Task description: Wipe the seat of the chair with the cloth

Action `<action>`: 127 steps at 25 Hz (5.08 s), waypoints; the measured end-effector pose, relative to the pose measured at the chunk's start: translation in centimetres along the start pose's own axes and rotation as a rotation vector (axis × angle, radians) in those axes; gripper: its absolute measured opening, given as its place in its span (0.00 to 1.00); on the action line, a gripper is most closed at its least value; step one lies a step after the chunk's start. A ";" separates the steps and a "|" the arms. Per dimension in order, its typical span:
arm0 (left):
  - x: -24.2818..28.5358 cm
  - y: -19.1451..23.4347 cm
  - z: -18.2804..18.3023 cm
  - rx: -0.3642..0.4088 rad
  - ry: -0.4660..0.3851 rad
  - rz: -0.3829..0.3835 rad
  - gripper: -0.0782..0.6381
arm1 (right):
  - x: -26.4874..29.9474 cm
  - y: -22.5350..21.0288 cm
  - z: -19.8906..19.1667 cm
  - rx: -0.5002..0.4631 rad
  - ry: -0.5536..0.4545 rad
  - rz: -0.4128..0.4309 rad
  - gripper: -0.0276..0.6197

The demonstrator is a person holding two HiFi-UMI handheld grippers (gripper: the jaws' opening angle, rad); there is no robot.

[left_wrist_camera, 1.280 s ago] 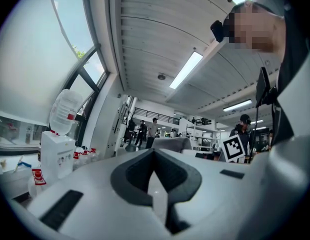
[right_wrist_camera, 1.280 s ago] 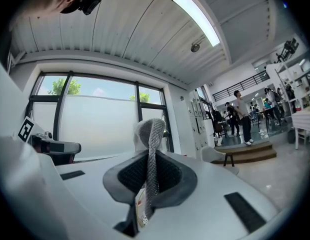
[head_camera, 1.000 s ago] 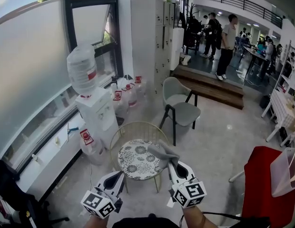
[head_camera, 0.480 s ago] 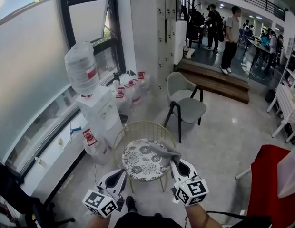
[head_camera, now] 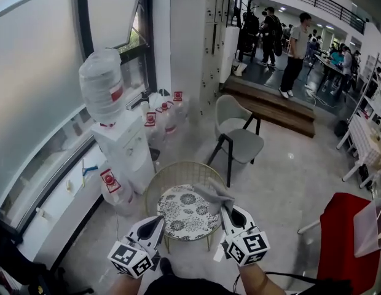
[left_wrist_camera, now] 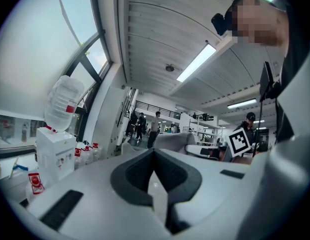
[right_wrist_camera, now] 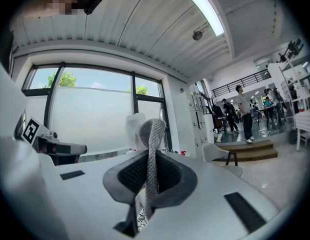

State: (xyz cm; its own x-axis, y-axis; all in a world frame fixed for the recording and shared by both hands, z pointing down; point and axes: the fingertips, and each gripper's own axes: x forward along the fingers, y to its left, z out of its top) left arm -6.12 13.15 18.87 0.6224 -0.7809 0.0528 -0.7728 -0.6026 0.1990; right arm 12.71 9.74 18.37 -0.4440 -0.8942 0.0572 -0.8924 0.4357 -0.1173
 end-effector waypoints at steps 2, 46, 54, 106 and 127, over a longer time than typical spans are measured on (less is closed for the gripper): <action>0.4 1.5 -0.1 0.019 0.013 -0.003 0.12 | 1.3 0.6 -0.1 -0.007 0.010 -0.007 0.08; 12.4 18.7 -9.4 -0.146 0.225 0.096 0.12 | 23.5 -3.3 -12.9 0.077 0.237 0.063 0.08; 13.4 20.3 -14.7 -0.191 0.324 0.155 0.12 | 27.5 -2.8 -20.1 0.090 0.343 0.165 0.08; 18.2 25.3 -34.7 -0.298 0.570 0.298 0.12 | 39.7 -6.6 -52.2 0.180 0.746 0.139 0.08; 21.3 22.1 -36.2 -0.308 0.596 0.211 0.12 | 36.3 -15.1 -53.1 0.254 0.769 -0.047 0.08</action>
State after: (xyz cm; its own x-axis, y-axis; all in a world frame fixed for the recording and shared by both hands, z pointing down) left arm -5.42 -10.83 59.84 0.4926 -0.5999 0.6304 -0.8693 -0.3049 0.3891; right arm 5.80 -23.79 74.86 -0.4199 -0.5497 0.7222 -0.9071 0.2799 -0.3143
